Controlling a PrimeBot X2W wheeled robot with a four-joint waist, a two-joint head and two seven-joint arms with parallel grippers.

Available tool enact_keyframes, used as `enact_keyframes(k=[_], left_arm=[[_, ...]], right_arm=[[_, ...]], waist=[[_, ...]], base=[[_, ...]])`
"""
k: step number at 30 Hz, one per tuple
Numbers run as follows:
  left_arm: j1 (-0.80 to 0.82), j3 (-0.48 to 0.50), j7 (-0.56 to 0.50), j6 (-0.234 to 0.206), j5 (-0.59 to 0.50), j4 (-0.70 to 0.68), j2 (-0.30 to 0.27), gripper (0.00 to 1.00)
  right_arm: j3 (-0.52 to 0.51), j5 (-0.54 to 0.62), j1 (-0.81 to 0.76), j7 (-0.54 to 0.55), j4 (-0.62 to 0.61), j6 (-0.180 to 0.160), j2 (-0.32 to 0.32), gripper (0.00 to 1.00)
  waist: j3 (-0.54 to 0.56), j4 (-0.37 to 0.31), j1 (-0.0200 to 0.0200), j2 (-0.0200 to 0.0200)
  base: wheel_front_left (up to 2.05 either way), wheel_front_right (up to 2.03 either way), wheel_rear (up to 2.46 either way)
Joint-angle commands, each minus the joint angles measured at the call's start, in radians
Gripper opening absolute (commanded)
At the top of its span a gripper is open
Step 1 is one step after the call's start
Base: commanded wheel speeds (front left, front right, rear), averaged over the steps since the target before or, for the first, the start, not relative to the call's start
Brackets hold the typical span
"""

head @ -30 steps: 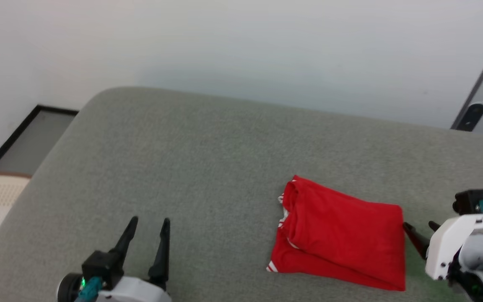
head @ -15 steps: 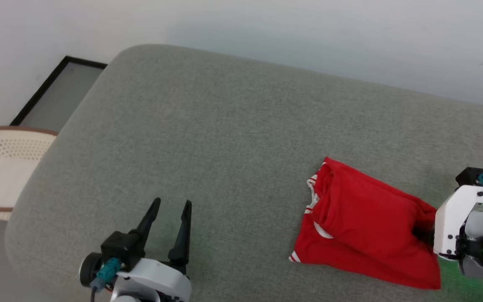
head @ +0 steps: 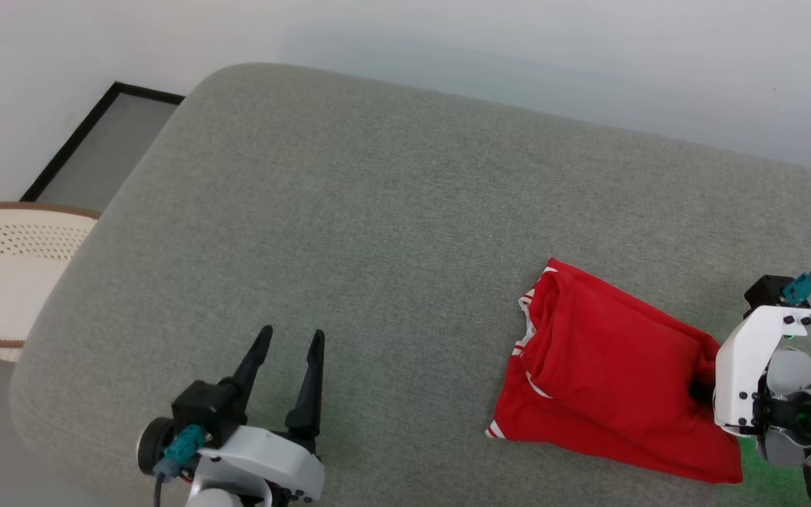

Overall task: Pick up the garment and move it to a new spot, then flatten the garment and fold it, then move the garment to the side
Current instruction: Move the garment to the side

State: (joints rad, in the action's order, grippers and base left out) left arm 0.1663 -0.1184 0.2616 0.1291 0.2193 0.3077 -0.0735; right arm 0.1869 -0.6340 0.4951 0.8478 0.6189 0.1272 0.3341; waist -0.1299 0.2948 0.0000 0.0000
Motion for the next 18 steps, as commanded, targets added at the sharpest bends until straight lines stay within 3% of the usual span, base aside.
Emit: enact_keyframes(k=[1,18], left_arm=[[0.008,0.001,0.004,0.002,0.001,0.002,-0.001,1.00],[0.000,-0.012,0.004,0.002,0.001,-0.017,-0.038,1.00]], right_arm=[[0.017,0.005,-0.062,0.004,0.027,0.006,-0.037,0.00],[-0.091,0.081,0.021,-0.119,0.043,0.002,0.048,0.00]], waist=[[0.004,-0.003,0.0000,0.0000],[0.039,-0.084,0.0000,0.0000]], base=[[0.00,0.00,0.00],[0.00,0.00,0.00]])
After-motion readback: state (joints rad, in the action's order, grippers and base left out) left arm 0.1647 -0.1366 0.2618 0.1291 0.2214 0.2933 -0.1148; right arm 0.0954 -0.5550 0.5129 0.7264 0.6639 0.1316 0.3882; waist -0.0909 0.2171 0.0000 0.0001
